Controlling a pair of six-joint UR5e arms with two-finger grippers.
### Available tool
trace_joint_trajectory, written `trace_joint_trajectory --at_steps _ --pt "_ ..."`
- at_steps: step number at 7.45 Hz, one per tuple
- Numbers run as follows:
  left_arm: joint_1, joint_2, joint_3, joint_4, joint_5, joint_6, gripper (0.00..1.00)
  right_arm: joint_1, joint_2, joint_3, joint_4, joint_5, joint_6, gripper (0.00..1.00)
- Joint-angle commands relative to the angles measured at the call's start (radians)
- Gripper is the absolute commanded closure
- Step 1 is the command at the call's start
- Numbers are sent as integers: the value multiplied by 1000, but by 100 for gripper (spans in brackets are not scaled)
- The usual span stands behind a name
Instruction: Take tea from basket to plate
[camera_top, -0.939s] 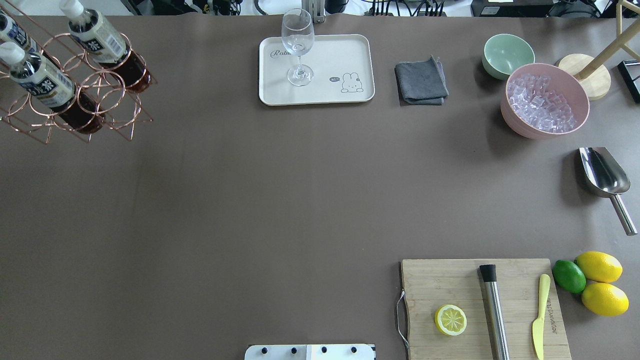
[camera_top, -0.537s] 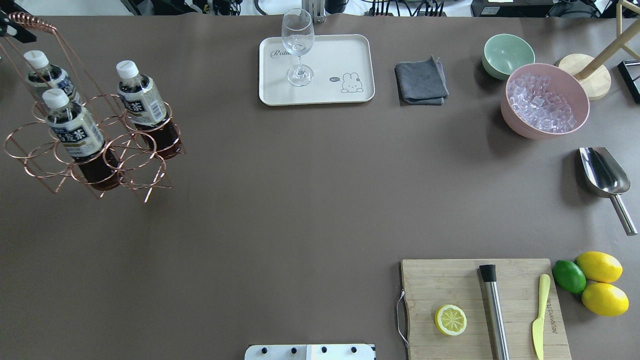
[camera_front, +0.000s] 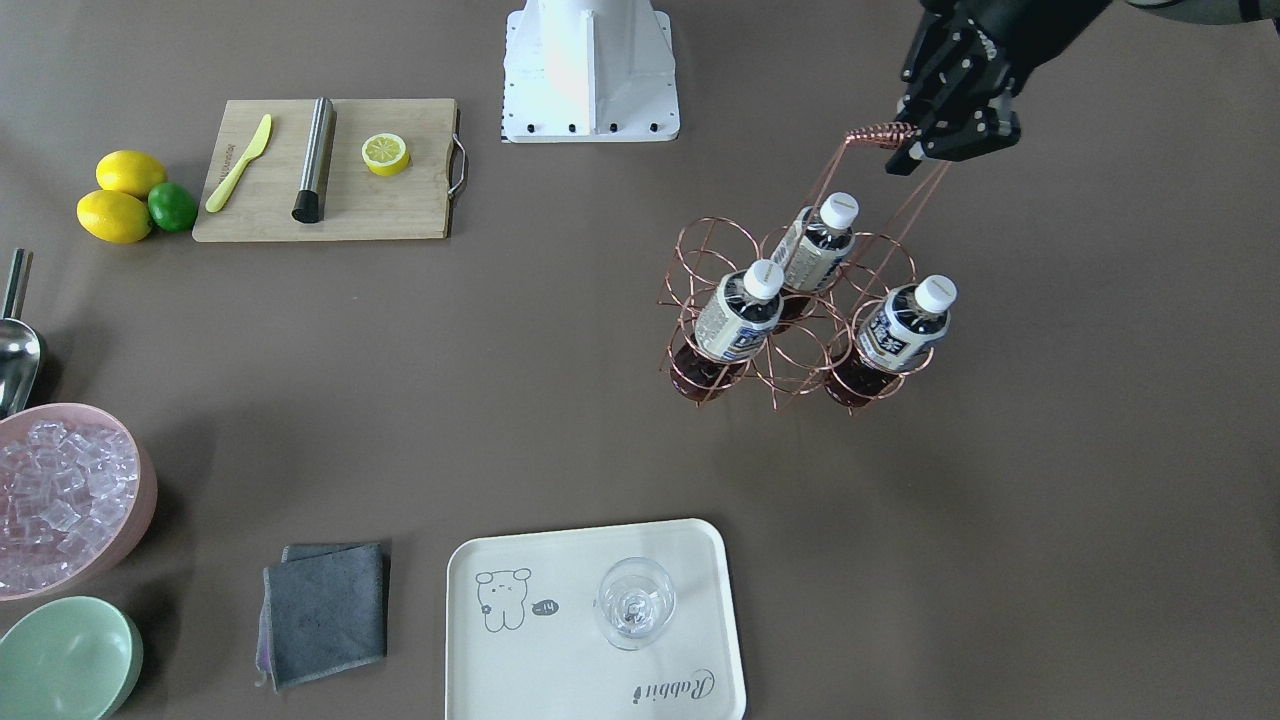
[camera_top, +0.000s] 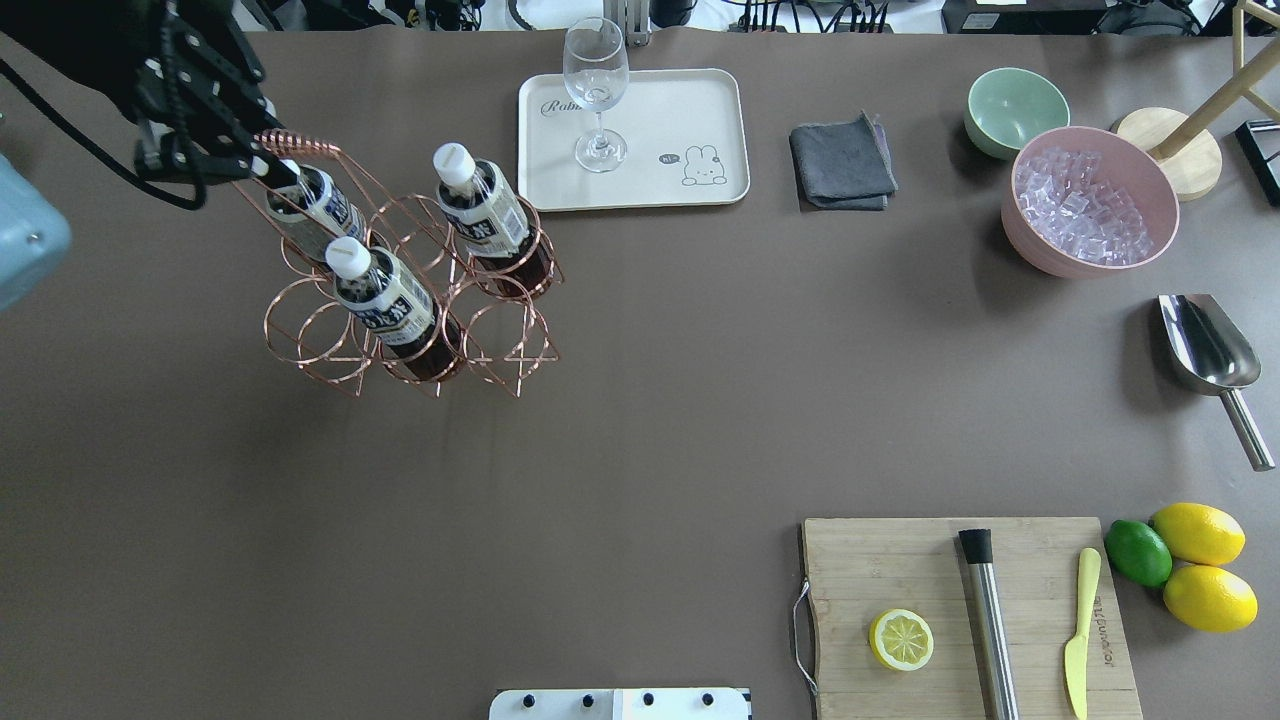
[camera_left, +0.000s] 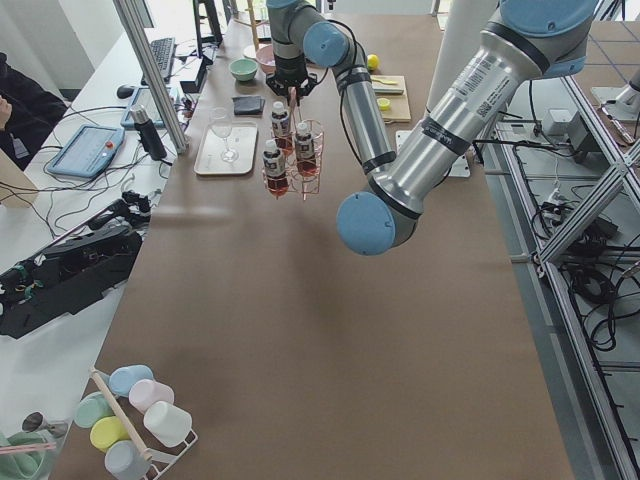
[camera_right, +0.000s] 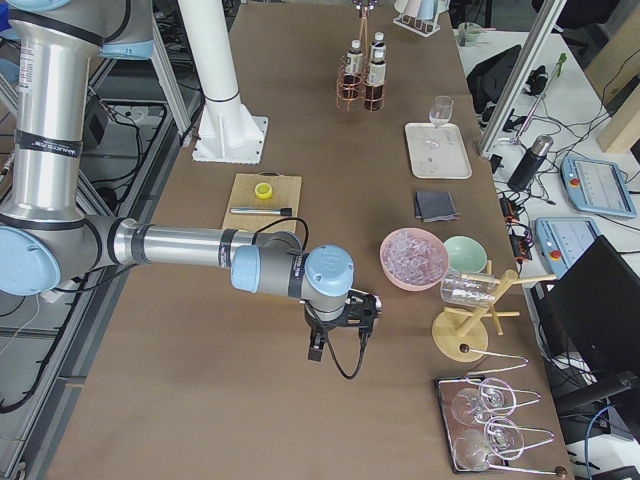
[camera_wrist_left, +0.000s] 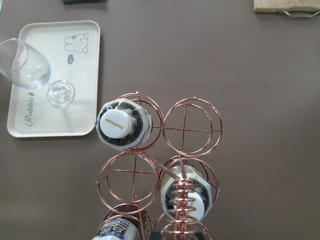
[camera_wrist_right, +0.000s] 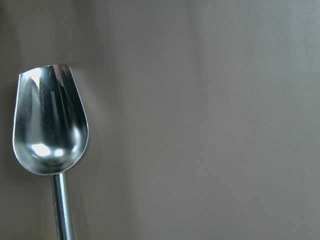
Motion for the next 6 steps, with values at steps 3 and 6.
trace_joint_trajectory --at_steps 3,6 --pt "242 -121 61 -120 92 -307 100 0 0 -14 0 -1 0 0" --pt "284 -143 88 -154 93 -359 100 0 0 -14 0 -1 0 0"
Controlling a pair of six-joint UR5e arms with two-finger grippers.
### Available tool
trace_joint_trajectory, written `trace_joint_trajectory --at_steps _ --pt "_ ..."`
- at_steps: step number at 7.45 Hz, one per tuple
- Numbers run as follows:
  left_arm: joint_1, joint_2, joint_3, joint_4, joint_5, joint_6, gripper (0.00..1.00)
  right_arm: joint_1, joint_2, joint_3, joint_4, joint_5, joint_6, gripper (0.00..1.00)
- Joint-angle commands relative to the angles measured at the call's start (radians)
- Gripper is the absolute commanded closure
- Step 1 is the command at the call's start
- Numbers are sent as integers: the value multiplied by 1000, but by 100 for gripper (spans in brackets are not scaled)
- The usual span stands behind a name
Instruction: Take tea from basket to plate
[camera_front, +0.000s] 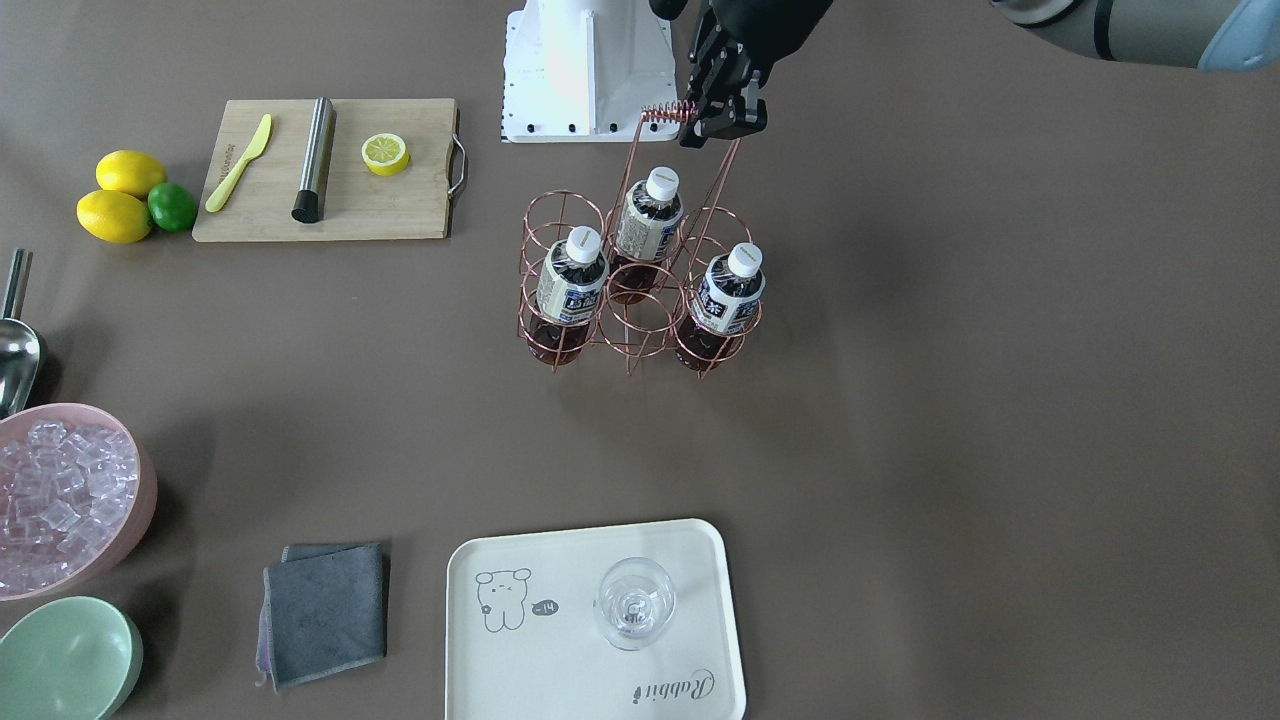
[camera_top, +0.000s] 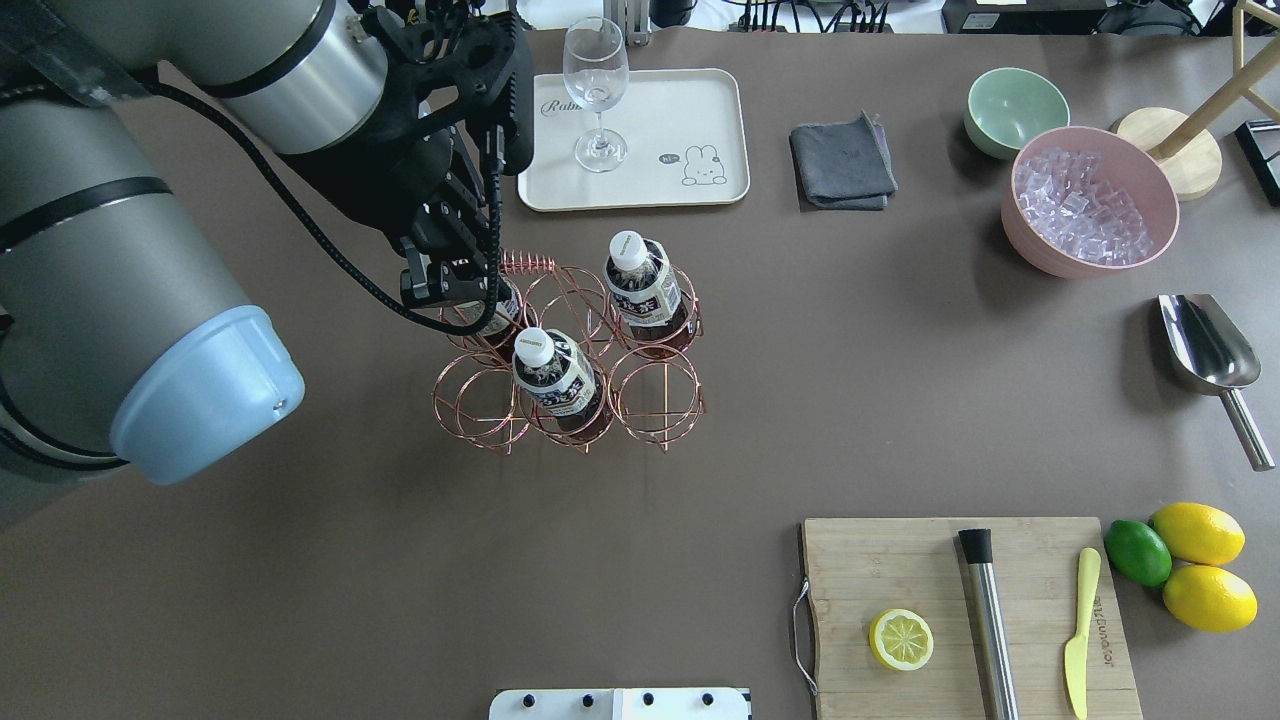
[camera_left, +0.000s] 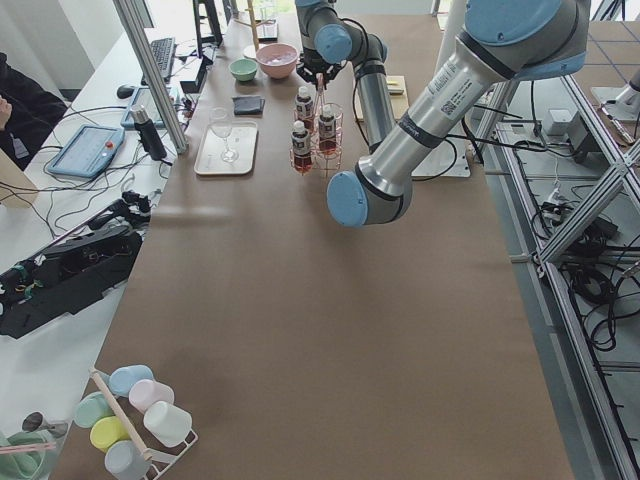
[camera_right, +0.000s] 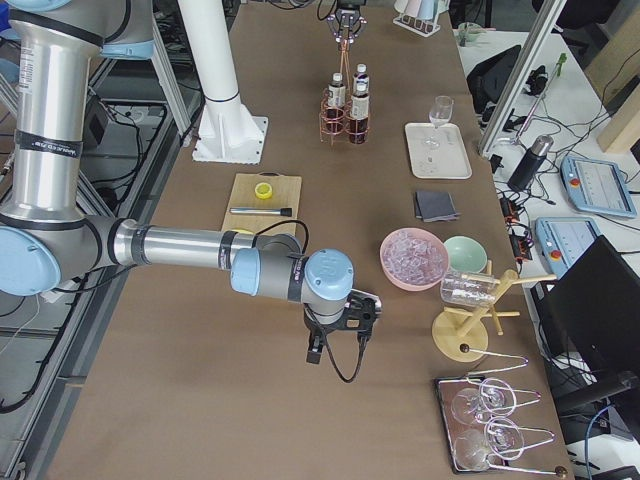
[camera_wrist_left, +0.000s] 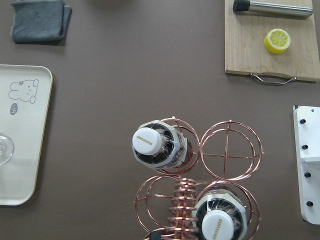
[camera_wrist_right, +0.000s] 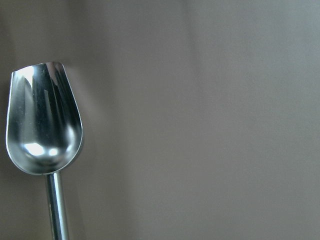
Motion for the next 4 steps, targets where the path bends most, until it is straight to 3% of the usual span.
trace_joint_trajectory --at_steps 1,4 --pt "25 -26 44 -59 13 -55 100 1 0 -1 0 0 0 0" --pt "50 -65 92 -75 24 -87 100 -1 0 -1 0 0 0 0"
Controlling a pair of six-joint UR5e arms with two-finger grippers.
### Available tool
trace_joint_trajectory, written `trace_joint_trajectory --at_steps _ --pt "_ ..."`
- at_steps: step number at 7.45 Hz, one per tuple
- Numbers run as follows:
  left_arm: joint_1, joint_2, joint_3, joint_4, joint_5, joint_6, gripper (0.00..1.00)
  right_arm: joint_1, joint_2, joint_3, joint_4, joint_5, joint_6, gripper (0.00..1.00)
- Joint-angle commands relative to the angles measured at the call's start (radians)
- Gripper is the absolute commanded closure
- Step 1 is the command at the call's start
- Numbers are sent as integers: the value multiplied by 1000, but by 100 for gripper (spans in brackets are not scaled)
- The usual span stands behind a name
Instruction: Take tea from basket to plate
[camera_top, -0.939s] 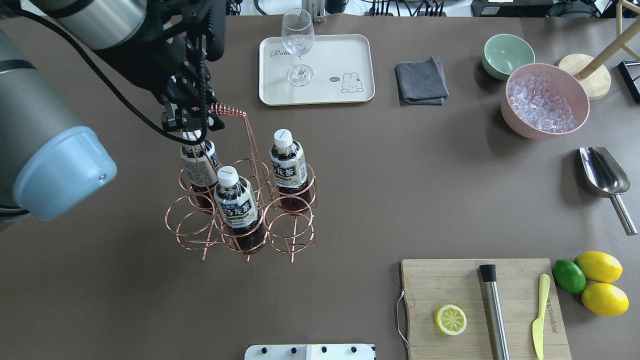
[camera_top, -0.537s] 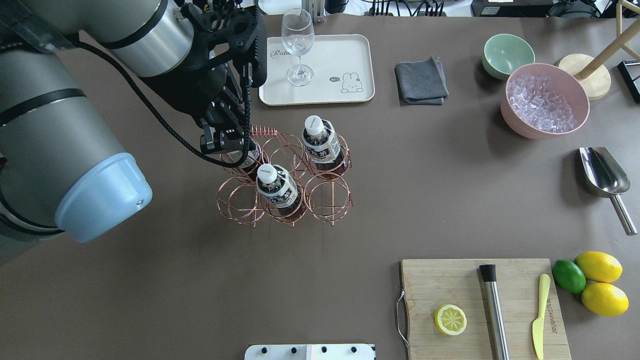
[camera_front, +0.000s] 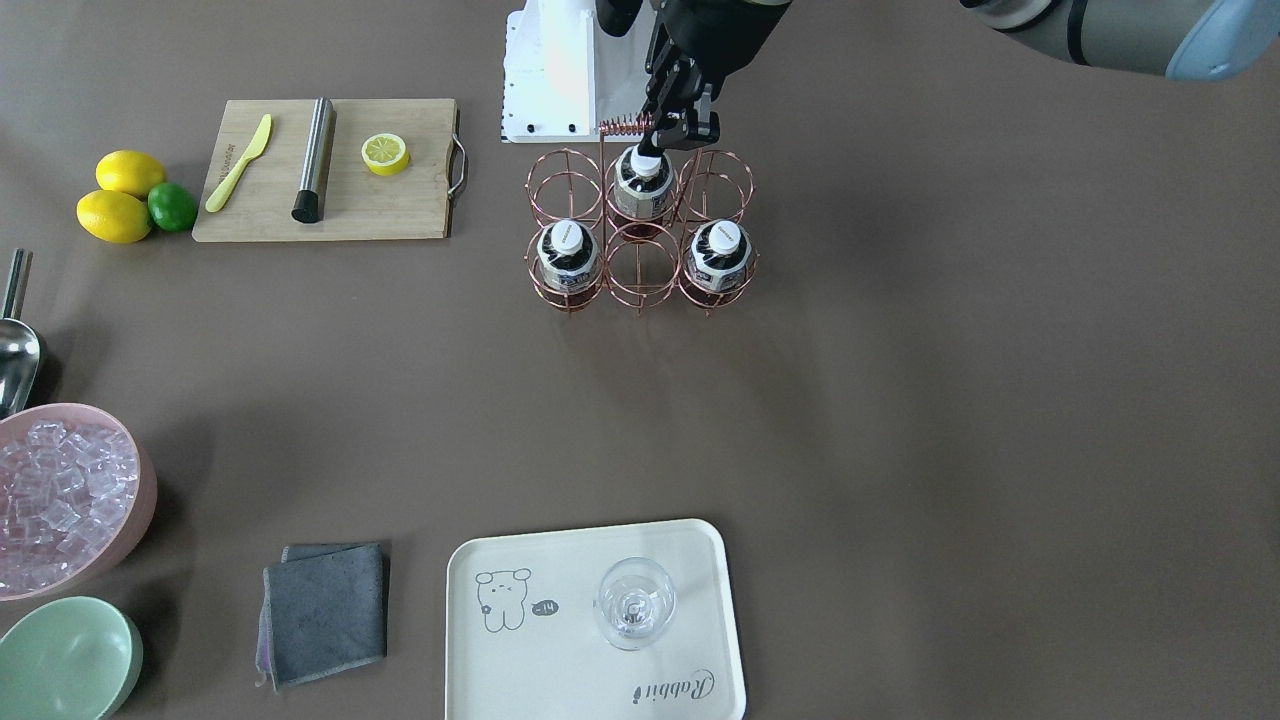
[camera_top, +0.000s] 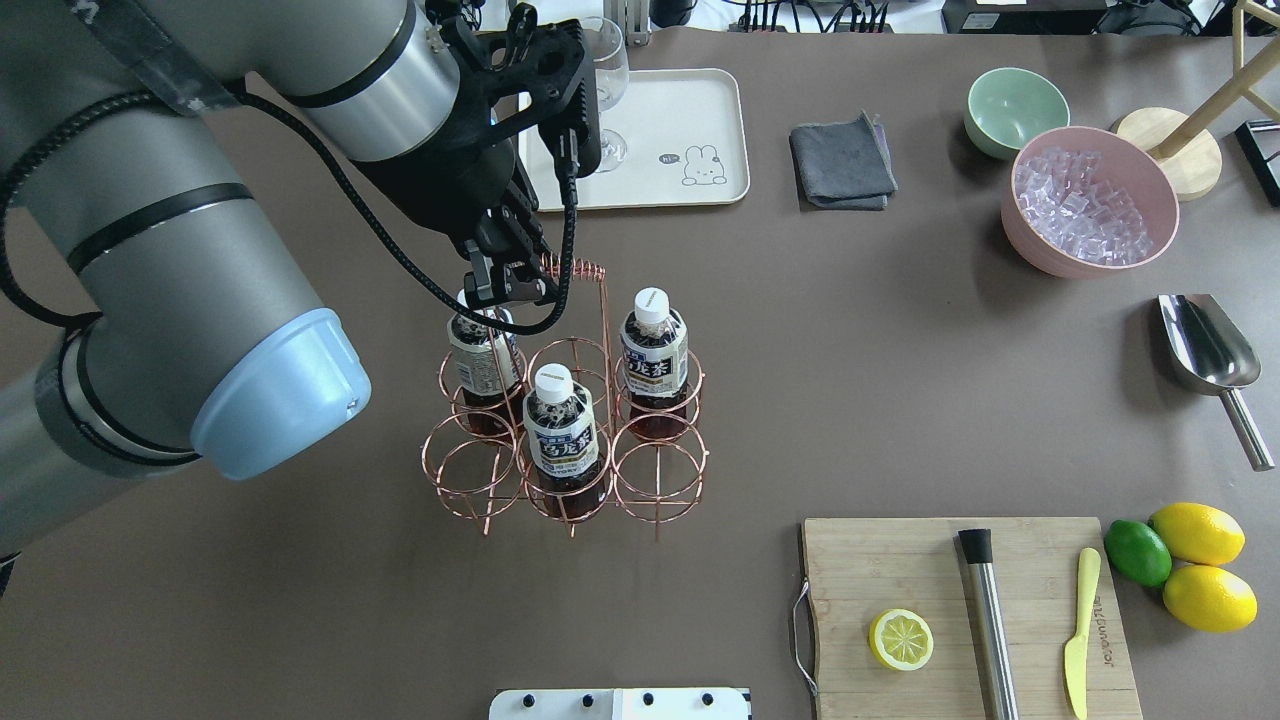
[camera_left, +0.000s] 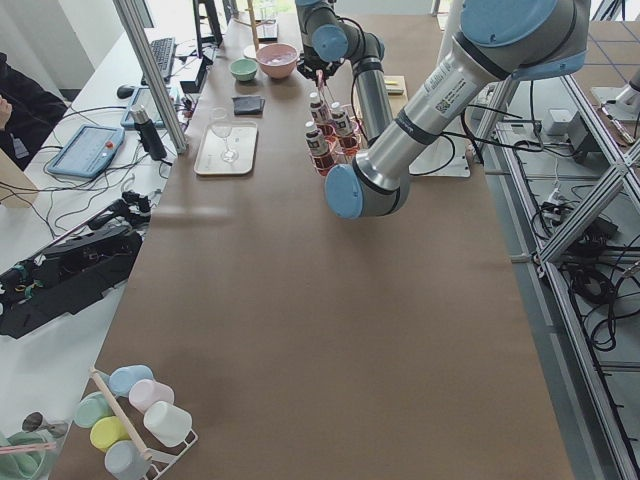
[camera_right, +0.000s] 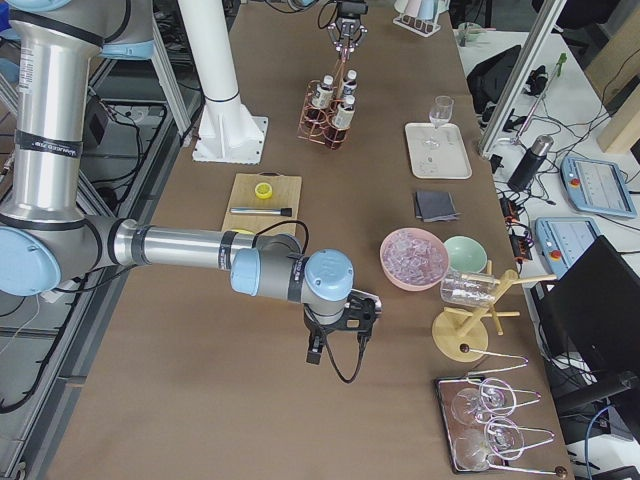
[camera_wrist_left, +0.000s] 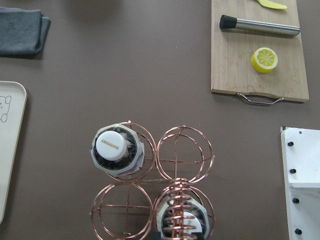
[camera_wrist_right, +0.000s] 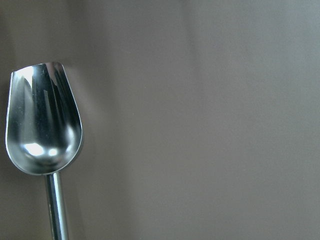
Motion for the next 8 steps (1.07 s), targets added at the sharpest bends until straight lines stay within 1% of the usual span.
trace_joint_trajectory --at_steps 1,8 --pt "32 -14 22 -27 36 -38 100 -1 0 -1 0 0 0 0" --pt "55 -16 48 -66 39 -65 100 0 -2 3 -3 3 0 0"
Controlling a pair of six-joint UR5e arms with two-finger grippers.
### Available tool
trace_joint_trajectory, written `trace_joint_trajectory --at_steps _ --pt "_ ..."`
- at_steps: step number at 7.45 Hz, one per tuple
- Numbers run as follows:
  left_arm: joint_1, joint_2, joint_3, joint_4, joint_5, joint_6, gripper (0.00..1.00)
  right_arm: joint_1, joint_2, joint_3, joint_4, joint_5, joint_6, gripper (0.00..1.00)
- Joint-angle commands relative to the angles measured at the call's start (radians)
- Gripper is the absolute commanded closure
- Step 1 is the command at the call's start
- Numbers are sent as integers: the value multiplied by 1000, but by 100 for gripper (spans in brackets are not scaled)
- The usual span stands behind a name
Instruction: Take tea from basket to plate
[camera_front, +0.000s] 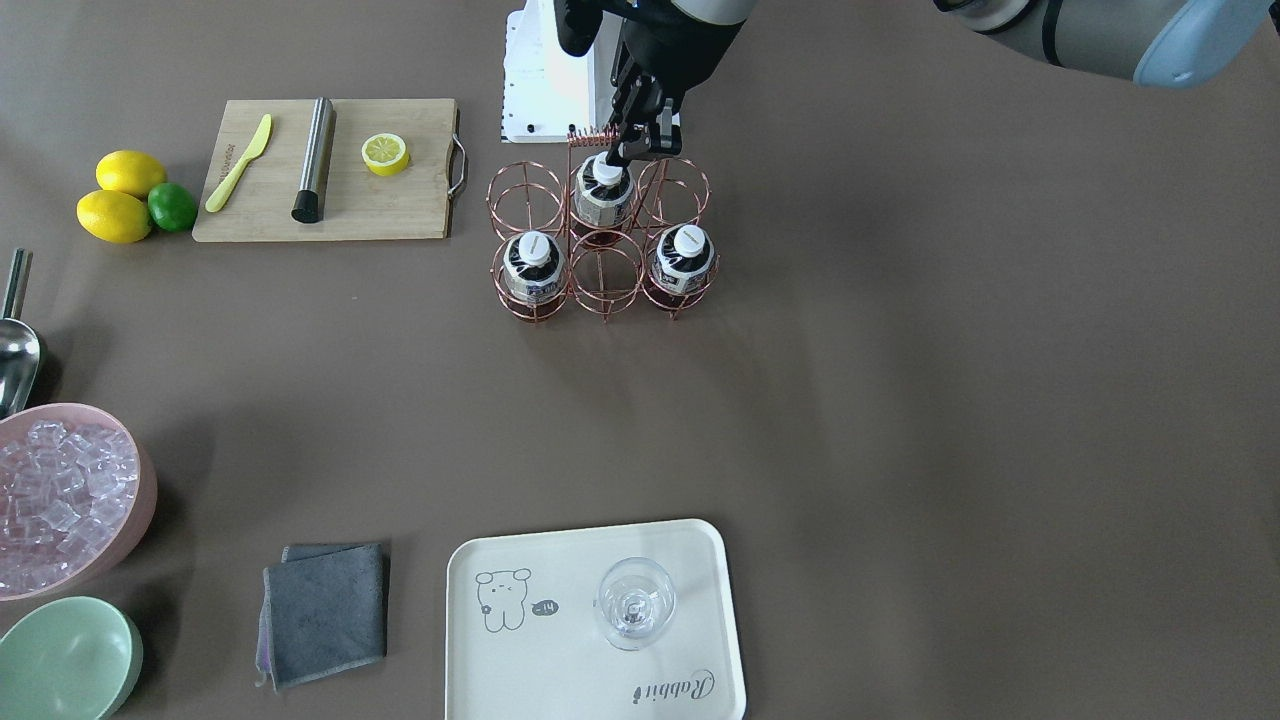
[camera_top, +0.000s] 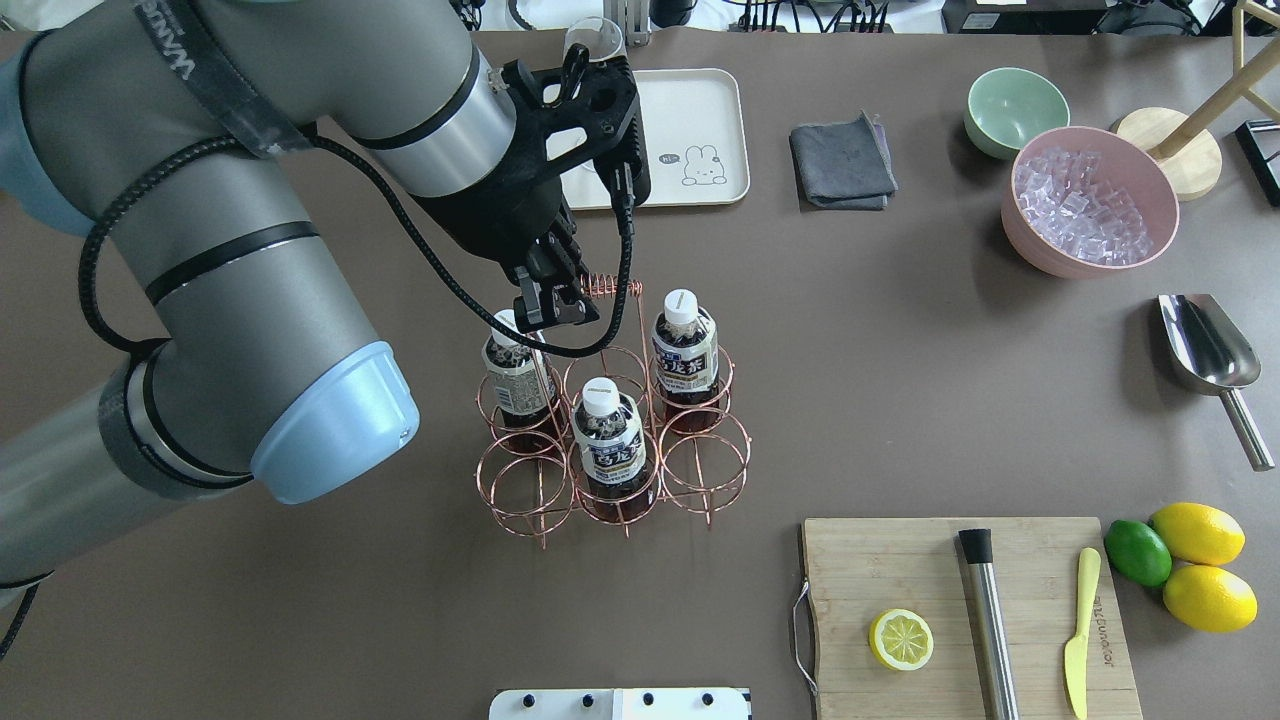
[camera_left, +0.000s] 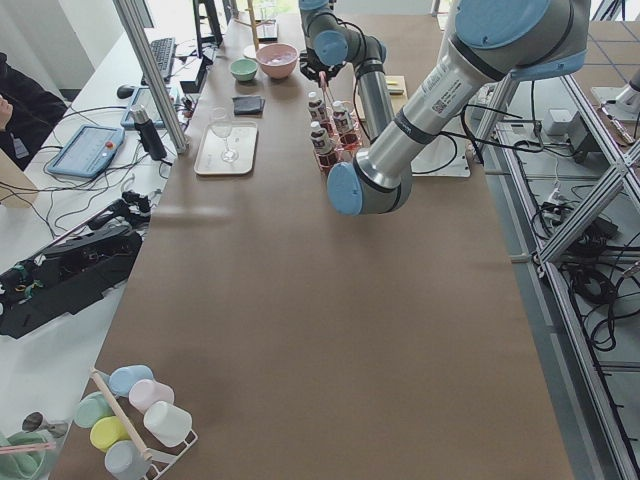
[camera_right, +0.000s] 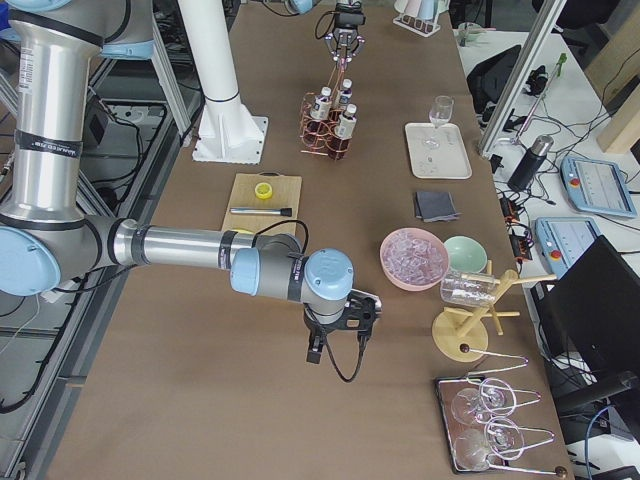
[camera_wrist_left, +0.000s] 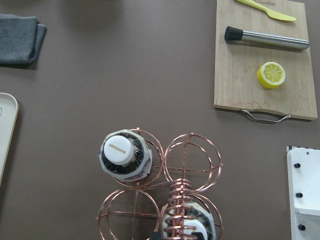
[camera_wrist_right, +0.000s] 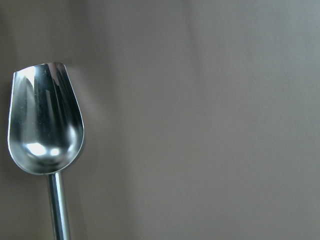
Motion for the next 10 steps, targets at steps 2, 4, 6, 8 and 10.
trace_joint_trajectory --at_steps 2,4,6,8,10 --pt "4 1 2 -2 0 -1 100 0 -1 3 -8 2 0 0" --pt "4 8 -4 -2 0 -1 100 0 -1 3 -8 8 0 0" --pt "3 10 -6 -4 2 -1 100 2 1 37 -11 88 2 0" --pt "3 10 -3 -2 2 -1 100 -21 13 69 -11 109 5 0" --pt "3 12 -1 -2 2 0 100 -96 14 156 -9 107 158 0"
